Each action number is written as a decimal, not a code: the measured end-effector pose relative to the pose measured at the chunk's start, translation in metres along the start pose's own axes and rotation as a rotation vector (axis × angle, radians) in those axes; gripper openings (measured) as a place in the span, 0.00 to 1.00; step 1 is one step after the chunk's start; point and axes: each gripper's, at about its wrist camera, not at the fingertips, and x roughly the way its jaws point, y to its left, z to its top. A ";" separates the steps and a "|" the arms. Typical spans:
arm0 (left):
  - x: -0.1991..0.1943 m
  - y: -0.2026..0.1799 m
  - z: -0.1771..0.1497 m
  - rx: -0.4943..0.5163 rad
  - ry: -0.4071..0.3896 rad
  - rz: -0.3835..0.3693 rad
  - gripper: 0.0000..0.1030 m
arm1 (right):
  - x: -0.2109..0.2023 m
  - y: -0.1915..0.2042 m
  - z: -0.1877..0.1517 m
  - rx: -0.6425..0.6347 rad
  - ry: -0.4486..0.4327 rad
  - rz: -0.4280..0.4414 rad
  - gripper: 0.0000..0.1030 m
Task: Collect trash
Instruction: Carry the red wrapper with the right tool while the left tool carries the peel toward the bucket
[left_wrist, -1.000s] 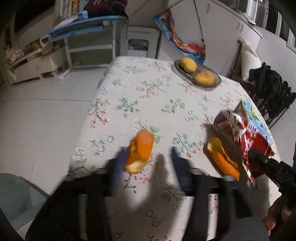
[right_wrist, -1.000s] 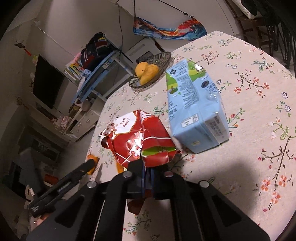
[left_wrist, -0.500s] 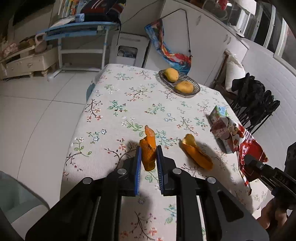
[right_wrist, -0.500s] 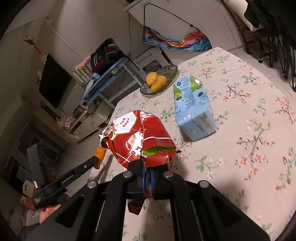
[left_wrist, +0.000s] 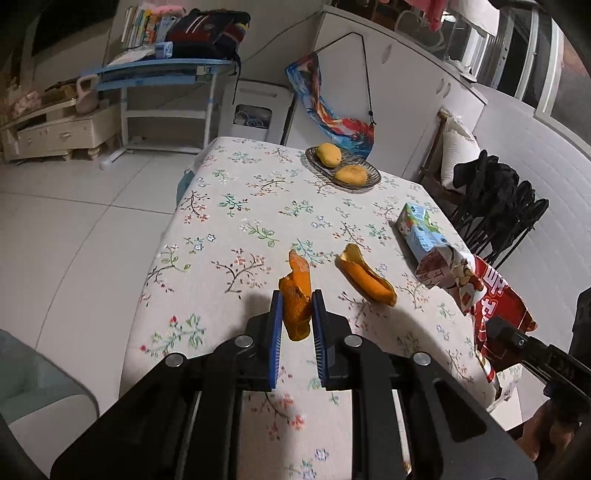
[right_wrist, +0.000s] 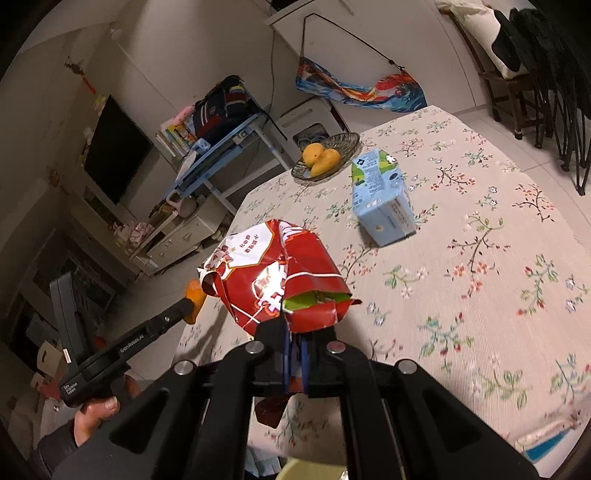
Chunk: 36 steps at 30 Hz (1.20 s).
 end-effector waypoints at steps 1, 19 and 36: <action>-0.002 0.000 -0.002 0.002 -0.002 -0.001 0.15 | -0.003 0.001 -0.002 -0.005 0.000 0.000 0.05; -0.047 -0.008 -0.039 0.001 -0.023 -0.008 0.15 | -0.038 0.017 -0.050 -0.079 0.034 0.000 0.05; -0.081 0.000 -0.067 -0.021 -0.035 -0.013 0.15 | -0.034 0.046 -0.123 -0.242 0.336 0.015 0.05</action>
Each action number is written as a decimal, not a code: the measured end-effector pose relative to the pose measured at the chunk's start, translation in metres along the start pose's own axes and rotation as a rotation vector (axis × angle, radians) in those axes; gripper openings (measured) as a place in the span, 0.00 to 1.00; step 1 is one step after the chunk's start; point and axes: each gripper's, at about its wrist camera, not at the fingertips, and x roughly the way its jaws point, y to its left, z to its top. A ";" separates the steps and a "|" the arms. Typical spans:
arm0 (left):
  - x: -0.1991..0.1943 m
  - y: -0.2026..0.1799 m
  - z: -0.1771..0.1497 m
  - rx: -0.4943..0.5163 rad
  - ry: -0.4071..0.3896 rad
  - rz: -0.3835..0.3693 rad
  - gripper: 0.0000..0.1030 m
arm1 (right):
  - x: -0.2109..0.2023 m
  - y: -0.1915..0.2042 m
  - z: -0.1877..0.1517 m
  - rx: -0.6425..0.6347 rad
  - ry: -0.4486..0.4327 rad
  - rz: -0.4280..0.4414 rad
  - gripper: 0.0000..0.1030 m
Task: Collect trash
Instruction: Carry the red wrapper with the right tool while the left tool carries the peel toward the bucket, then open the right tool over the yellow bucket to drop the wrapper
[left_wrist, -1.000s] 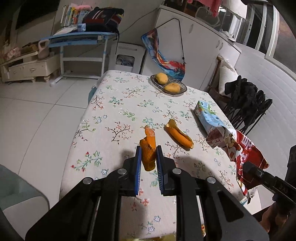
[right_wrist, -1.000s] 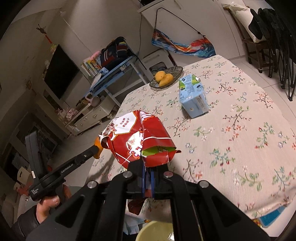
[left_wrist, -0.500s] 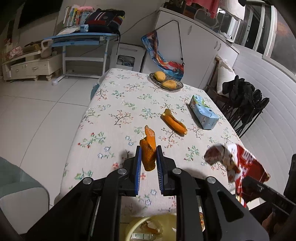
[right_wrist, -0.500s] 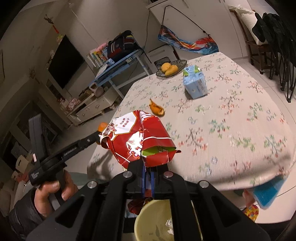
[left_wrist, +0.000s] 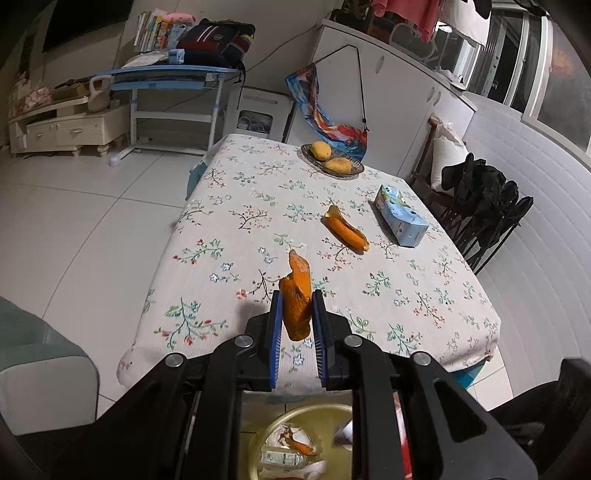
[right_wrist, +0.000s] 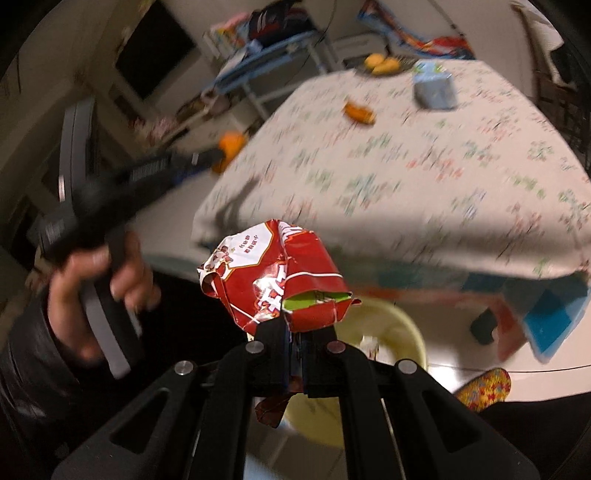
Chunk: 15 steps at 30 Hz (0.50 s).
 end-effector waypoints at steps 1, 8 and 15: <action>-0.002 0.000 -0.002 0.000 -0.001 -0.001 0.15 | 0.004 0.002 -0.003 -0.011 0.026 -0.003 0.05; -0.012 -0.003 -0.011 0.011 -0.001 -0.009 0.15 | 0.030 0.006 -0.021 -0.045 0.172 -0.038 0.05; -0.020 -0.005 -0.019 0.021 0.001 -0.016 0.15 | 0.039 0.006 -0.034 -0.056 0.235 -0.074 0.05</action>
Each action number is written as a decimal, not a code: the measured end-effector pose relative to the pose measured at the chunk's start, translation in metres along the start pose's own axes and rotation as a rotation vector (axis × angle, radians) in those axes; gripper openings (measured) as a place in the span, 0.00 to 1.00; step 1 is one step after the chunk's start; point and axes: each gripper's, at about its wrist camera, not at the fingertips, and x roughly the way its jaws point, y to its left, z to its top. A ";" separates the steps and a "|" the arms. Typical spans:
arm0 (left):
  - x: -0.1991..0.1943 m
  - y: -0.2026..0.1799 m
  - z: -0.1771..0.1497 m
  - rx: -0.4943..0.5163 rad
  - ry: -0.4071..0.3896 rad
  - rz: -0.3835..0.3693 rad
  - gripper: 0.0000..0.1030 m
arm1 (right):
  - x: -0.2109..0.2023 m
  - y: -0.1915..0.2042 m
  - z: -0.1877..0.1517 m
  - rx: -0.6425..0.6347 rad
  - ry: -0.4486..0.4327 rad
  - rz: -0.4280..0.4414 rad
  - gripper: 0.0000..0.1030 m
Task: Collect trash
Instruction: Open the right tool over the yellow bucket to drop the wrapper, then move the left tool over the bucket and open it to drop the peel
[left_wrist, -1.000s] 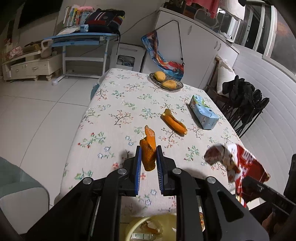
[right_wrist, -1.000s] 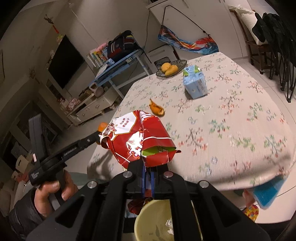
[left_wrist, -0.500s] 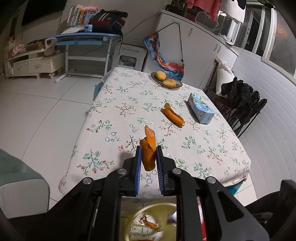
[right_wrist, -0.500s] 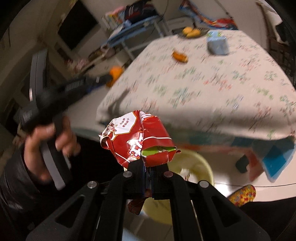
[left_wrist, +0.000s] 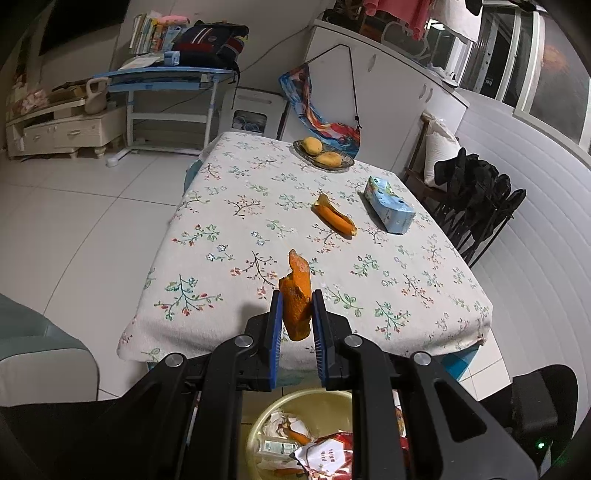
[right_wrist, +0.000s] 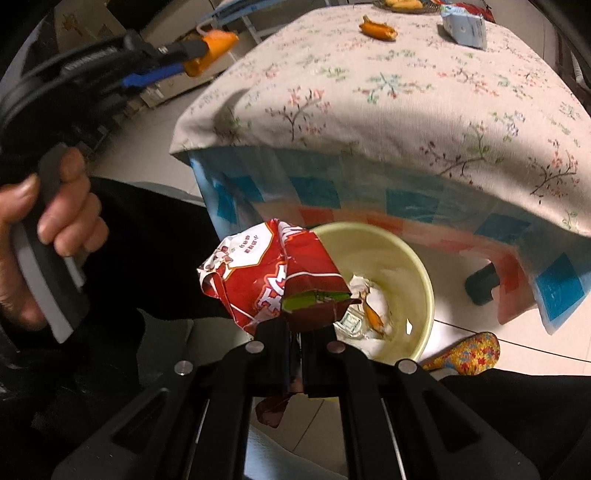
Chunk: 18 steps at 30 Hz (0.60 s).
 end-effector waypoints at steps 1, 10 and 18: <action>-0.001 -0.001 -0.001 0.002 0.000 -0.001 0.15 | 0.002 0.000 -0.001 -0.001 0.009 -0.005 0.05; -0.005 -0.008 -0.009 0.023 0.004 -0.012 0.15 | 0.013 -0.007 -0.001 0.026 0.050 -0.039 0.17; -0.007 -0.017 -0.015 0.052 0.007 -0.018 0.15 | 0.005 -0.013 0.001 0.062 0.010 -0.052 0.33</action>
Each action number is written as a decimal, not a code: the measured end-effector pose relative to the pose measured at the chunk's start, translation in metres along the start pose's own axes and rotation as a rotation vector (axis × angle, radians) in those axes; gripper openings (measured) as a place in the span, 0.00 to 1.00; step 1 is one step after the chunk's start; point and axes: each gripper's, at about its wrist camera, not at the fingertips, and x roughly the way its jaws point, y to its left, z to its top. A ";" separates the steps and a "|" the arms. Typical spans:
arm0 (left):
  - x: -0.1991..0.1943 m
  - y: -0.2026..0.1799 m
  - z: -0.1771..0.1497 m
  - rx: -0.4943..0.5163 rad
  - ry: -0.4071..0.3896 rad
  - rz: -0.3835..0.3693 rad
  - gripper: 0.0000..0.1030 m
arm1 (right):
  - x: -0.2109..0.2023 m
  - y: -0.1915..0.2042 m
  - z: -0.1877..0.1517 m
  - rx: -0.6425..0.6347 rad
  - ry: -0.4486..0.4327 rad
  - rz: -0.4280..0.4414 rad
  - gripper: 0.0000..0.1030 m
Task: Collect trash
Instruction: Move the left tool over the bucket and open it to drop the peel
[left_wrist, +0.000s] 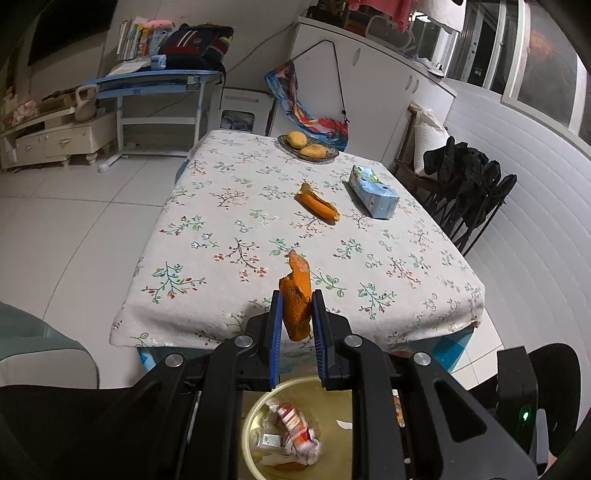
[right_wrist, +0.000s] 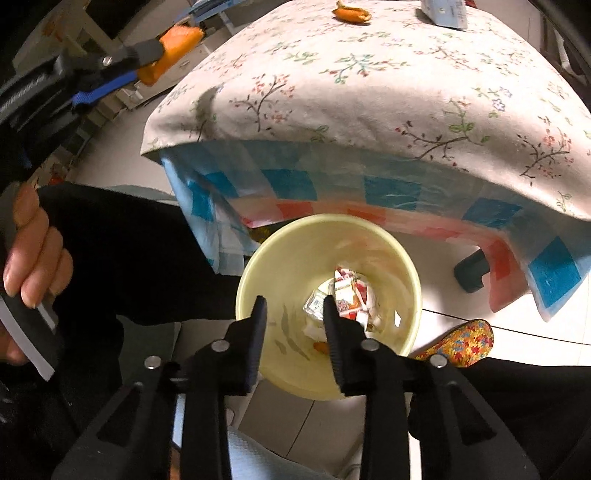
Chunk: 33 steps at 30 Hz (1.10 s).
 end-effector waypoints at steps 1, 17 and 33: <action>0.000 -0.001 -0.001 0.003 0.000 -0.001 0.15 | -0.002 -0.002 0.001 0.008 -0.009 0.001 0.34; -0.004 -0.027 -0.025 0.084 0.061 -0.051 0.15 | -0.041 -0.022 0.008 0.136 -0.209 0.008 0.48; 0.017 -0.071 -0.078 0.297 0.306 -0.129 0.15 | -0.067 -0.040 0.008 0.224 -0.351 0.000 0.53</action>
